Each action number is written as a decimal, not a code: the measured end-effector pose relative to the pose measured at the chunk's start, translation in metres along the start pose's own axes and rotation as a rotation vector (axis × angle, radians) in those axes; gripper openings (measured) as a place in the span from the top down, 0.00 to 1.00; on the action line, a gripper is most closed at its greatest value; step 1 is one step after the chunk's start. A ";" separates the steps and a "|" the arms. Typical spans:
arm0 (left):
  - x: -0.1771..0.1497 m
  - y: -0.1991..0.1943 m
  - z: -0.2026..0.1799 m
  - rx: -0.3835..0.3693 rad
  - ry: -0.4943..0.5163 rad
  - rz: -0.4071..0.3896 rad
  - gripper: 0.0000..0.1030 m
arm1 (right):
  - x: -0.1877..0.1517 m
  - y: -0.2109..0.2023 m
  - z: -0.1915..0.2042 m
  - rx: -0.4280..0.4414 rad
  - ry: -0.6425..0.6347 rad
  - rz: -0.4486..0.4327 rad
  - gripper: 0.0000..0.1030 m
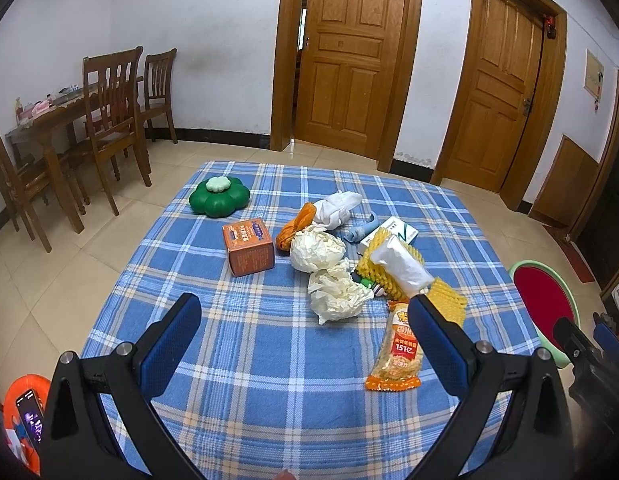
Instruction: Collect trash
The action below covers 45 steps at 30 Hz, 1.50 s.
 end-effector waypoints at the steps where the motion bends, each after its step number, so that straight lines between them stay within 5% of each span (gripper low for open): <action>1: 0.000 0.000 0.000 0.000 0.000 0.000 0.02 | 0.000 0.001 0.000 0.000 0.000 -0.002 0.00; 45: -0.016 0.003 0.009 -0.001 0.002 0.027 0.02 | -0.010 0.003 0.003 0.003 0.000 0.021 0.00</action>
Point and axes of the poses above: each gripper's, at about its wrist camera, not at the fingertips, and y roughly the way its jaws point, z to its left, x to its top, the point moved 4 cm from there along y, roughly the way its jaws point, and after that the axes turned 6 degrees about -z, right-handed, at the moved point
